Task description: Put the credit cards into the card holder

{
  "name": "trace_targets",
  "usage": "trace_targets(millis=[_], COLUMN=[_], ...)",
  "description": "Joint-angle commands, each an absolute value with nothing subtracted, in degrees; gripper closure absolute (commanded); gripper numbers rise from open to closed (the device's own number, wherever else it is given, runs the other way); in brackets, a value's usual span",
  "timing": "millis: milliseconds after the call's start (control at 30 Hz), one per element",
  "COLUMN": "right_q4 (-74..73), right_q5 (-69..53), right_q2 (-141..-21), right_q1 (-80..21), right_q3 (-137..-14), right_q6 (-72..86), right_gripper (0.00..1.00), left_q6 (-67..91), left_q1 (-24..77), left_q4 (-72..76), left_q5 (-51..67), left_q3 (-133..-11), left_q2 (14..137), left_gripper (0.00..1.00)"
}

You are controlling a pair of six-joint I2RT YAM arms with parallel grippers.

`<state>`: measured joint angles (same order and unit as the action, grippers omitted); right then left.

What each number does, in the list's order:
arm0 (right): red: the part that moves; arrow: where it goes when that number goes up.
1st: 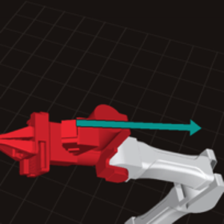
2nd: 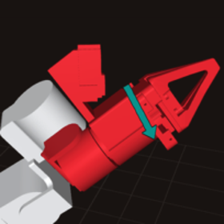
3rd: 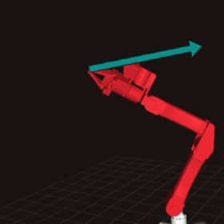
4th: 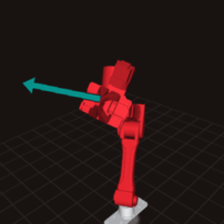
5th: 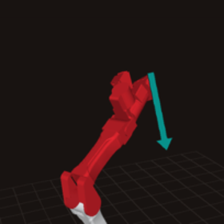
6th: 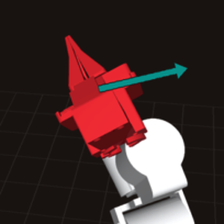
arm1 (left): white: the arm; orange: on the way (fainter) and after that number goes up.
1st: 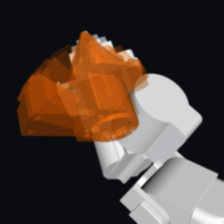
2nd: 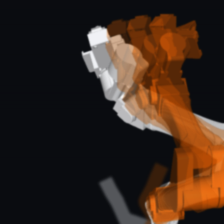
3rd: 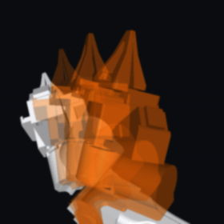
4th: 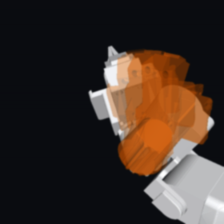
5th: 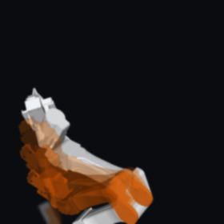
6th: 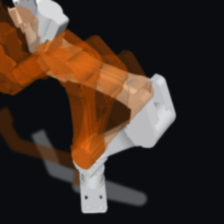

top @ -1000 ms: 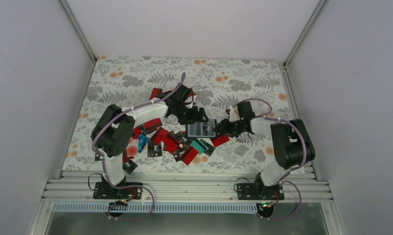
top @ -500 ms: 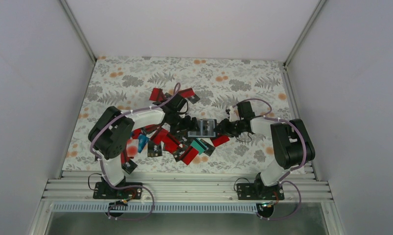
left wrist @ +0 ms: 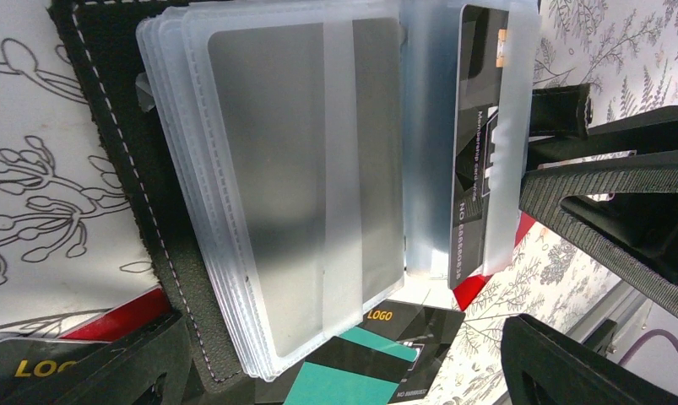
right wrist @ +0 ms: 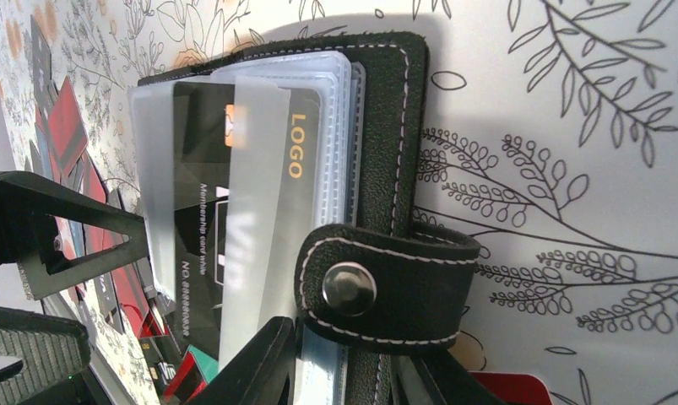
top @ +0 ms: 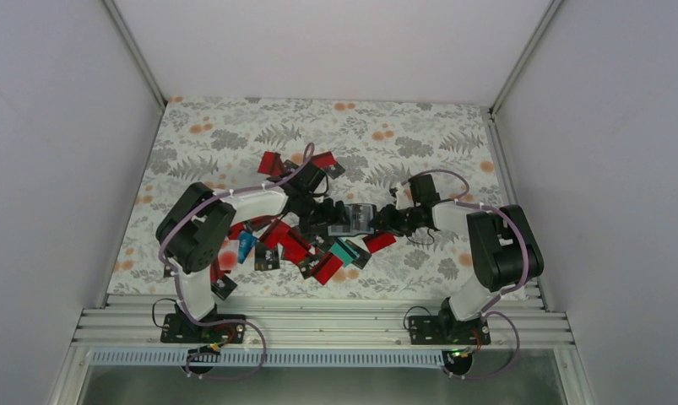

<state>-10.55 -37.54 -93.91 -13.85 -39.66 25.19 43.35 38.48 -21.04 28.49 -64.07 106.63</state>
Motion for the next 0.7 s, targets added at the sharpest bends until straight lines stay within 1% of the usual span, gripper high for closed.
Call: trace_targets(millis=[0, 467, 667], right_q4=[-11.71, -11.85, -12.56], right_q5=[-37.75, -37.79, -38.57], right_q2=[-94.86, -96.55, -95.72], right_q1=[-14.09, -14.12, -14.08], right_q3=[-40.52, -40.68, -41.03], right_q6=[24.2, 24.18, 24.02], right_gripper=[0.69, 0.69, 0.71], left_q6=[43.14, 41.8, 38.73], left_q1=[40.16, 41.57, 41.84], left_q4=[-17.77, -17.21, -28.5], left_q5=[28.28, 27.86, 13.61], left_q3=[-66.77, -72.32, -74.73], left_q2=[105.9, 104.15, 103.94], left_gripper=[0.09, 0.09, 0.09])
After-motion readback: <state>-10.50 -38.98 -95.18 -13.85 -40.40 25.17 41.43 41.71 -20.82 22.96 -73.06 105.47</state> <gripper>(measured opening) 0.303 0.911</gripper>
